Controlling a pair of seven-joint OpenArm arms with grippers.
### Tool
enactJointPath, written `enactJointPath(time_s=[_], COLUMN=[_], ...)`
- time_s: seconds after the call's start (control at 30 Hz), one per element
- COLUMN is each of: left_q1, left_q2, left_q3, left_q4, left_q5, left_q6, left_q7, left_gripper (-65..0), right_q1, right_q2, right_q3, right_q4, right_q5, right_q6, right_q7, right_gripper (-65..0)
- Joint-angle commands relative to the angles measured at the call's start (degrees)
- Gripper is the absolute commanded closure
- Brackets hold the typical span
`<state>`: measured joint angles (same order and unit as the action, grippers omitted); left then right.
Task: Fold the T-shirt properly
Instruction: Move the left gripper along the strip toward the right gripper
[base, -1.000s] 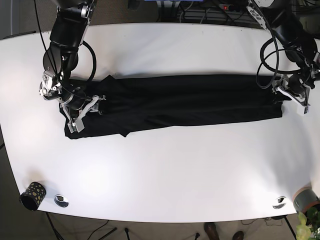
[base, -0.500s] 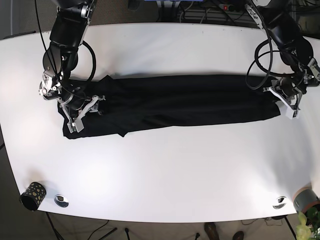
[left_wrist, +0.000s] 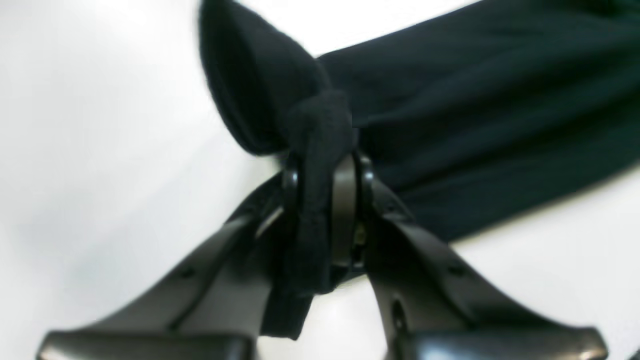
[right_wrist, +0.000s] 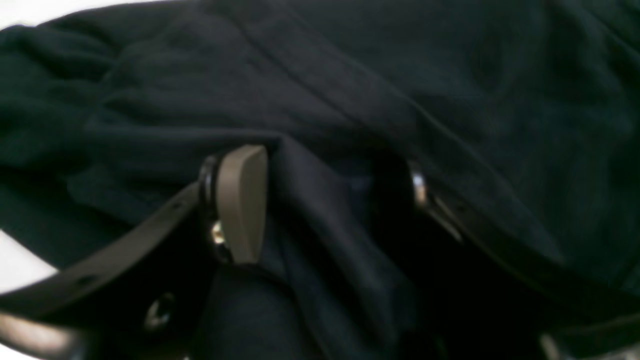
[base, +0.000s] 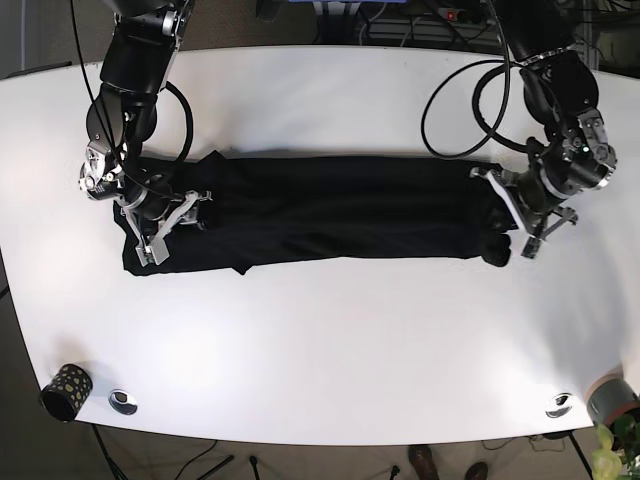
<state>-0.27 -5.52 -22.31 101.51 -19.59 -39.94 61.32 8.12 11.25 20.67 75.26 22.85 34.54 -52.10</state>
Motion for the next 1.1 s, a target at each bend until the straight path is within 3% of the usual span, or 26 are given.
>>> enactJointPath(time_s=[0.0, 0.17, 0.27, 0.43, 0.67, 0.9, 1.07], left_q1=[-0.74, -1.27, -3.55, -7.51, -11.11, -11.11, -11.02], left_q2=[1.61, 7.06, 9.78, 12.51, 14.18, 14.09, 14.09], left_q3=[1.87, 6.26, 8.37, 9.69, 9.78, 15.76, 22.88], left_q4=[1.39, -0.28, -3.01, -10.04, -16.72, -17.07, -17.07], left_q5=[-0.58, -0.49, -0.49, -0.49, -0.58, -0.58, -0.58], left_q6=[-0.06, -0.01, 2.45, 5.97, 6.84, 6.84, 6.84], left_q7=[-0.70, -0.70, -0.70, -0.70, -0.70, -0.70, -0.53], left_gripper=[-4.6, -4.7, -4.7, -4.7, -5.8, -27.2, -29.7], right_q1=[1.15, 1.15, 1.15, 1.15, 1.15, 1.15, 1.15], right_q2=[0.75, 0.75, 0.75, 0.75, 0.75, 0.67, -0.92], right_q3=[0.21, 0.21, 0.21, 0.21, 0.21, 0.21, 0.21], right_q4=[1.00, 1.09, 1.00, 1.00, 1.00, 0.91, 1.09], right_q5=[1.02, 0.93, 1.02, 1.02, 0.93, 1.02, 0.58], right_q6=[0.31, 0.31, 0.31, 0.31, 0.40, 0.40, 0.40], right_q7=[1.15, 1.15, 1.15, 1.15, 1.15, 1.15, 1.15], right_gripper=[-34.2, -34.2, -34.2, -34.2, -34.2, -34.2, -34.2])
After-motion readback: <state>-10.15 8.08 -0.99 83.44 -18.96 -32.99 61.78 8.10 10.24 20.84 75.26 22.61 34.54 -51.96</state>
